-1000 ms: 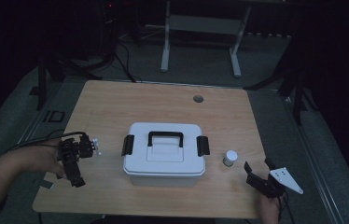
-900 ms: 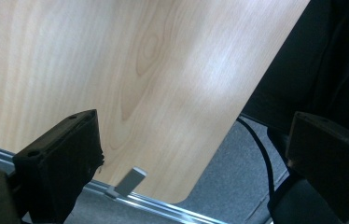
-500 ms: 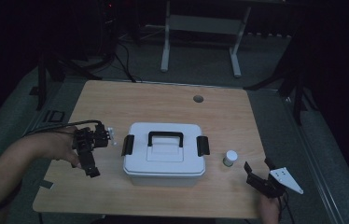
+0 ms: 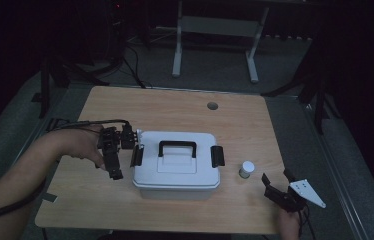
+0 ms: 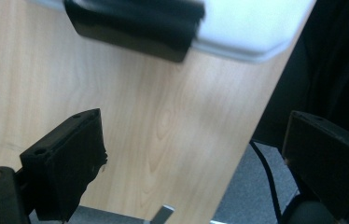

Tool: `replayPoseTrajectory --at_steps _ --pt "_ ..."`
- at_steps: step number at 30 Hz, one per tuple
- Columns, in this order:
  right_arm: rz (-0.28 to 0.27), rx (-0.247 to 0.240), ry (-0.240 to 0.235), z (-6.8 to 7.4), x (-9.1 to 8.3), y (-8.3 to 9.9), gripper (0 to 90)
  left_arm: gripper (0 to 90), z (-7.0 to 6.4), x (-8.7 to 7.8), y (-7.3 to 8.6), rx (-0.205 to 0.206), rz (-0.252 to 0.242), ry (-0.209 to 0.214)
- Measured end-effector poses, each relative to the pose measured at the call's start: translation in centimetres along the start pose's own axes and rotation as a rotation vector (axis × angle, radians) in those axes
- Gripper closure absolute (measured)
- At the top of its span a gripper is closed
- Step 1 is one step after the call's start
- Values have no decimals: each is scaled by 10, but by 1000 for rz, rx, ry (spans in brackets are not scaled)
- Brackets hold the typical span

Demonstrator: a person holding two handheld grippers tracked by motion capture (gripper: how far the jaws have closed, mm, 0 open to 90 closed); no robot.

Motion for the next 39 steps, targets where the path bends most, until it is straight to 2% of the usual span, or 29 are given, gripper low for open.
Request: replayPoseTrajectory --at_steps 4,8,11,13,14,20,22,24,25,26,28,29,36,39 --pt "0 2 -2 0 0 0 138 52 4 -4 -13 20 -11 -4" --pt "-1 4 -4 0 0 0 138 52 8 -7 -25 35 5 -21" --pt "-2 4 -6 0 0 0 138 52 9 -9 -31 40 0 -28" --pt "-2 8 -6 0 0 0 138 52 10 -9 -37 59 3 -43" --pt "-3 9 -7 0 0 0 138 52 9 -9 -41 68 7 -34" --pt "-2 9 -8 0 -1 0 138 52 15 -11 -52 61 -5 -28" --pt "-3 10 -8 0 -1 0 138 52 19 -11 -57 64 2 -50" --pt "-4 11 -9 0 -1 0 138 53 21 -11 -60 65 1 -44" --pt "-3 12 -9 0 -1 0 138 52 23 -11 -63 73 2 -54" --pt "-3 13 -10 0 -1 0 138 52 23 -12 -64 76 -5 -38" --pt "-3 13 -10 0 -1 0 138 53 23 -12 -64 76 -5 -38" --pt "-2 16 -11 0 -1 0 138 52 26 -12 -70 82 -21 -32" --pt "-6 17 -17 0 -1 0 138 100 35 -5 -82 88 -35 -50" --pt "-8 22 -20 -1 -1 0 138 138 35 -3 -91 107 -57 -52"
Point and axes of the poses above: each handheld gripper's, and its own axes: x roughly forward along the jaws, y roughly out of its underside, z roughly to its left, the point moved 7 cm from there along x, roughly forward along the jaws, and after that the axes turned 2 degrees about y, right-handed, at the moved point
